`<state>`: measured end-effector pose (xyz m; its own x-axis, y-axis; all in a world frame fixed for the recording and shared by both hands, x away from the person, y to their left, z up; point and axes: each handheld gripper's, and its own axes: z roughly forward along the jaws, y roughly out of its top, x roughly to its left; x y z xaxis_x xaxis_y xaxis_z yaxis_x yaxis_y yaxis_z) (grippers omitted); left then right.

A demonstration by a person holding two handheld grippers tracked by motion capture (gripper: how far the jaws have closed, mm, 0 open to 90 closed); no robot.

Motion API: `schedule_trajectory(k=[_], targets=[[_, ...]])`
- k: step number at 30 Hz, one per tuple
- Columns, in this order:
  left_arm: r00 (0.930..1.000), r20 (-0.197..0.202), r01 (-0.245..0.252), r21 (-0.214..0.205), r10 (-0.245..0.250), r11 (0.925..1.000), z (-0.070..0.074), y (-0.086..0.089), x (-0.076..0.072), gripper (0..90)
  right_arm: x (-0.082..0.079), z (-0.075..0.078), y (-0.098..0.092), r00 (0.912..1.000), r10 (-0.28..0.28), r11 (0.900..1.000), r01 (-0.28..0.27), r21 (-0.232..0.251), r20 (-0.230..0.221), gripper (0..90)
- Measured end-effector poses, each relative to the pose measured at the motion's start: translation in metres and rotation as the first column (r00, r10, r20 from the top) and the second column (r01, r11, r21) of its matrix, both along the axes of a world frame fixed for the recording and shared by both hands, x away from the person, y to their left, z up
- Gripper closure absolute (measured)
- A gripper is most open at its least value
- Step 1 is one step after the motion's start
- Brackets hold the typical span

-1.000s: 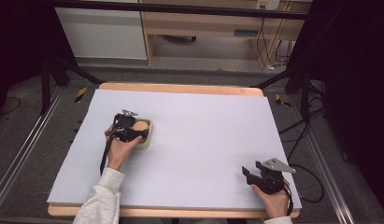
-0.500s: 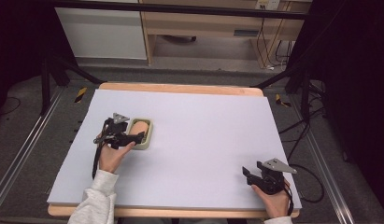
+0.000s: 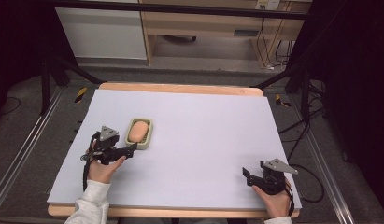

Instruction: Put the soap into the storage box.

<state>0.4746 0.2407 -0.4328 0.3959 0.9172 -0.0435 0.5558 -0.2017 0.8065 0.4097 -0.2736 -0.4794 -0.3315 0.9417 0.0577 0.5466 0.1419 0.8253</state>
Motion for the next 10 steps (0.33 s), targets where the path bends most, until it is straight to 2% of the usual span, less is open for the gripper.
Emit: schedule_trajectory(k=[4, 7, 10], targets=[[0.9997, 0.002, -0.023, -0.01, 0.023, 0.9997, -0.006, 0.011, -0.012, 19.5, 0.0, -0.001, -0.001, 1.0, -0.004, 0.9999, 0.004, -0.011, 0.005, 20.8], [0.9993, 0.003, -0.037, -0.004, 0.037, 0.9993, -0.014, 0.019, -0.024, 19.4, -0.001, -0.002, -0.003, 0.9999, -0.016, 0.9998, 0.016, -0.013, 0.002, 19.0], [0.9991, 0.003, -0.043, 0.007, 0.043, 0.999, -0.017, 0.023, -0.028, 19.4, -0.001, -0.001, -0.004, 0.9998, -0.019, 0.9997, 0.019, -0.013, 0.002, 18.8]])
